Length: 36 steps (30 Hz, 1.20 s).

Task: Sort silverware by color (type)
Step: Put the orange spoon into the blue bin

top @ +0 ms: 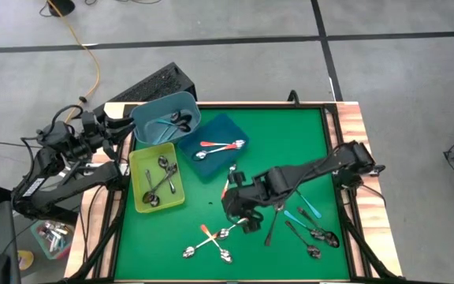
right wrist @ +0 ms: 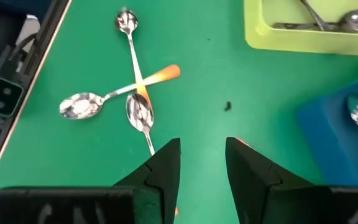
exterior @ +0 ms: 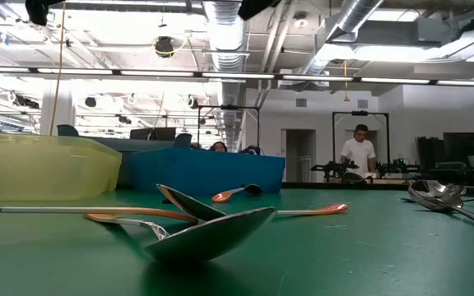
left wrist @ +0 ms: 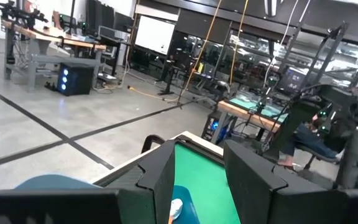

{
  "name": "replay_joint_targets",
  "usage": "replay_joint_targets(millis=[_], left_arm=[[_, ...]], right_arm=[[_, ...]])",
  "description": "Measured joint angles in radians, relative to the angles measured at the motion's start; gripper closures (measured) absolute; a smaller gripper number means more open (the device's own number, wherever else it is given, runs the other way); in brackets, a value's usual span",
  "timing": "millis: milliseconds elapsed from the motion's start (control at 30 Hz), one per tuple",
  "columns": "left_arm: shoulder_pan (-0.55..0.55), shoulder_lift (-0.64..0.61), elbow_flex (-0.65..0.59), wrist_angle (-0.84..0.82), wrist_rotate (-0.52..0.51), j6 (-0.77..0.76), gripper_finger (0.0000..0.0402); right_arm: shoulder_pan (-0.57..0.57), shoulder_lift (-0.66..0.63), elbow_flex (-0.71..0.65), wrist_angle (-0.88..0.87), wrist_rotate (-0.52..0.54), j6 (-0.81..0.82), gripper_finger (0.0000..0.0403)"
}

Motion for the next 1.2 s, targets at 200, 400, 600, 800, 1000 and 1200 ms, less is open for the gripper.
replay_joint_targets(millis=[200,400,600,800,1000,1200], left_arm=[[0.000,0.000,0.000,-0.001,0.000,-0.042,0.0280],[0.000,0.000,0.000,0.000,0.000,-0.048,0.0280],[0.000,0.000,0.000,-0.001,-0.019,-0.036,0.0280],[0.000,0.000,0.000,-0.001,-0.026,-0.033,0.0280],[0.000,0.000,0.000,-0.021,-0.026,-0.031,0.0280],[0.000,0.000,0.000,-0.051,-0.026,-0.031,0.0280]], right_arm=[[0.024,0.000,-0.156,0.173,-0.007,0.032,0.0266],[0.038,0.001,-0.323,0.273,-0.010,0.076,0.0266],[0.048,0.001,-0.417,0.406,-0.010,0.075,0.0266],[0.051,0.001,-0.464,0.492,-0.028,0.052,0.0265],[0.050,0.045,-0.467,0.551,-0.043,-0.027,0.0244],[0.050,0.089,-0.467,0.581,-0.078,-0.037,0.0217]])
